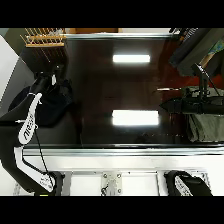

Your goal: Fold the clothes and pants, and hang the long-sleeved shirts on hangers.

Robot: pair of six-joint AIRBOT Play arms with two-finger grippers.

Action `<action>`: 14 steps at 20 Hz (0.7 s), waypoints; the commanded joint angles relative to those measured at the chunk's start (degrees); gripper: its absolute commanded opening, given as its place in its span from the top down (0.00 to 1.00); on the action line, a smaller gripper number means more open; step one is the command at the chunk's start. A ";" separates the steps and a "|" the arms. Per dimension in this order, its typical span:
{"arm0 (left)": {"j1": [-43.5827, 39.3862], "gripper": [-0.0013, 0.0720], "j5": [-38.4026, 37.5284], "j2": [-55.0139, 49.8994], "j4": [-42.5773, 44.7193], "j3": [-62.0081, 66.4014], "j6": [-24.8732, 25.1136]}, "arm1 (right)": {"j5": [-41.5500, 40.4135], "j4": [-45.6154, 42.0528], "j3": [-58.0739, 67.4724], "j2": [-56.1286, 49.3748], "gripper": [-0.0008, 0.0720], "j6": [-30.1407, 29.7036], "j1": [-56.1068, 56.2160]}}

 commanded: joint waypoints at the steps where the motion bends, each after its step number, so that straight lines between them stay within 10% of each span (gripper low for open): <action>1: 0.26 0.05 -1.66 -3.32 0.52 0.98 0.11 | 0.02 0.02 -0.02 -0.04 0.97 0.00 0.04; 2: 0.26 0.21 -1.97 -3.26 0.52 1.03 -0.33 | 0.02 0.02 -0.02 -0.04 0.97 0.00 0.04; 4: 0.26 0.93 -3.34 -2.32 0.46 1.01 -1.03 | 0.02 0.02 -0.02 -0.04 0.97 0.00 0.04; 14: -14.86 0.96 -4.33 23.28 -9.53 20.09 -0.09 | -0.20 6.40 -0.02 -0.24 0.97 0.66 0.07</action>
